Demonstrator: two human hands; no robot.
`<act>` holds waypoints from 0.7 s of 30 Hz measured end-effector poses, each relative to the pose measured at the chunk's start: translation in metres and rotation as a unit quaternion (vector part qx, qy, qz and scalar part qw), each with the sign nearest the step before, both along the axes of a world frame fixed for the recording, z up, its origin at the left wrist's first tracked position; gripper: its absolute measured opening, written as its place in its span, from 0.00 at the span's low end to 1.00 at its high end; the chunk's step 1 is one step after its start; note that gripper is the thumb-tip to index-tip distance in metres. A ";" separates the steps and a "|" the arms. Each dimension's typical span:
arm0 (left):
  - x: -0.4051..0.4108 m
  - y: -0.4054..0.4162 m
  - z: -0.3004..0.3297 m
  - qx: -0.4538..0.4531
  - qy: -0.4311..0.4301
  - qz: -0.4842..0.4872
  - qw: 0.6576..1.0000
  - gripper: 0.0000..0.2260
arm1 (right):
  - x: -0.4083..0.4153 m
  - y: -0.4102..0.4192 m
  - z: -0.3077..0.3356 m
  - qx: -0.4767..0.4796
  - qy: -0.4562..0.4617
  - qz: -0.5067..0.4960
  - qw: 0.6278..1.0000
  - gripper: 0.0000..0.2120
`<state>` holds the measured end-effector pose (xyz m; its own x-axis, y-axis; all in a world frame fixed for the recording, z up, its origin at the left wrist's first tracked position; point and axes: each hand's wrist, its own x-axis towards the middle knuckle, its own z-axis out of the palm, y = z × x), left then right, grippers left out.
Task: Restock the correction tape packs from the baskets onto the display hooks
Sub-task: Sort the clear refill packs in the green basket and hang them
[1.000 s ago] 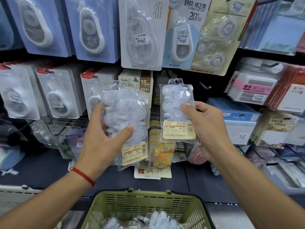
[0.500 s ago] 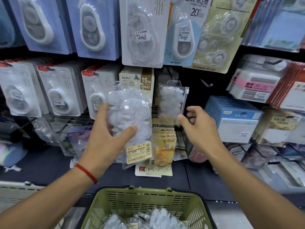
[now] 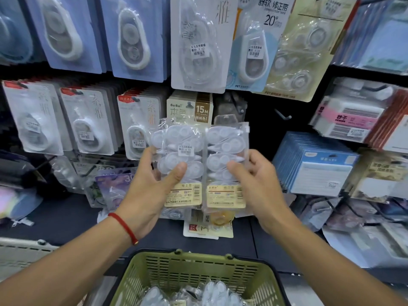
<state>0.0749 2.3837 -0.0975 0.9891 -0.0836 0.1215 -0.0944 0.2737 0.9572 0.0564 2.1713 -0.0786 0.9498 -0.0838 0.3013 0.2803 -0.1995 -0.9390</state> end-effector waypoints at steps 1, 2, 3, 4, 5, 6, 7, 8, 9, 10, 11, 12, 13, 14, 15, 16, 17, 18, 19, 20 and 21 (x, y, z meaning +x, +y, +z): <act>0.000 0.001 0.000 0.003 0.000 0.006 1.000 0.33 | 0.000 -0.002 0.003 0.022 -0.006 -0.019 1.000 0.07; 0.001 0.002 0.000 0.006 -0.001 0.009 1.000 0.32 | 0.000 -0.004 0.007 0.043 -0.009 -0.036 0.998 0.09; 0.001 0.003 0.000 0.009 -0.001 0.010 1.000 0.32 | 0.001 -0.005 0.010 0.060 -0.011 -0.051 0.997 0.10; 0.001 0.004 0.000 0.011 0.000 0.011 1.000 0.33 | 0.001 -0.007 0.014 0.070 -0.010 -0.065 0.995 0.11; 0.001 0.004 0.000 0.011 0.002 0.011 1.000 0.35 | 0.001 -0.008 0.016 0.075 -0.005 -0.075 0.994 0.11; 0.001 0.004 0.001 0.009 0.004 0.013 1.000 0.37 | 0.001 -0.010 0.017 0.081 0.000 -0.078 0.994 0.10; 0.001 0.004 0.001 0.008 0.004 0.014 1.000 0.39 | 0.001 -0.013 0.018 0.089 0.008 -0.075 0.993 0.09; 0.001 0.004 0.001 0.009 0.002 0.015 1.000 0.38 | 0.002 -0.016 0.018 0.100 0.017 -0.068 0.993 0.07; 0.001 0.004 0.001 0.011 -0.003 0.016 1.000 0.36 | 0.002 -0.018 0.018 0.108 0.028 -0.059 0.992 0.06; 0.001 0.004 0.000 0.012 -0.005 0.016 1.000 0.34 | 0.002 -0.020 0.019 0.112 0.037 -0.050 0.992 0.06; 0.002 0.004 0.001 0.013 -0.005 0.017 1.000 0.34 | 0.001 -0.020 0.021 0.113 0.043 -0.041 0.992 0.06; 0.001 0.004 0.001 0.011 -0.003 0.019 1.000 0.36 | 0.000 -0.021 0.022 0.116 0.046 -0.031 0.992 0.07; 0.001 0.004 0.002 0.009 -0.002 0.021 1.000 0.36 | 0.000 -0.021 0.024 0.124 0.046 -0.021 0.991 0.08; 0.001 0.004 0.002 0.008 -0.004 0.024 1.000 0.36 | 0.000 -0.021 0.026 0.132 0.044 -0.012 0.990 0.09; 0.001 0.004 0.003 0.008 -0.007 0.025 1.000 0.34 | -0.001 -0.021 0.027 0.138 0.043 -0.005 0.989 0.10; 0.002 0.004 0.003 0.011 -0.010 0.027 1.000 0.32 | -0.001 -0.020 0.029 0.143 0.041 -0.003 0.989 0.11; 0.001 0.004 0.003 0.012 -0.012 0.029 0.999 0.31 | -0.002 -0.020 0.030 0.146 0.039 -0.006 0.988 0.12; 0.001 0.005 0.003 0.014 -0.013 0.031 0.999 0.30 | -0.002 -0.020 0.030 0.148 0.037 -0.010 0.988 0.12; 0.001 0.005 0.003 0.015 -0.014 0.031 0.999 0.30 | -0.003 -0.020 0.031 0.147 0.034 -0.017 0.988 0.11; 0.001 0.005 0.003 0.014 -0.016 0.031 0.999 0.31 | -0.003 -0.020 0.030 0.141 0.031 -0.025 0.989 0.10; 0.001 0.006 0.003 0.011 -0.018 0.031 0.999 0.31 | -0.003 -0.021 0.030 0.135 0.031 -0.033 0.990 0.09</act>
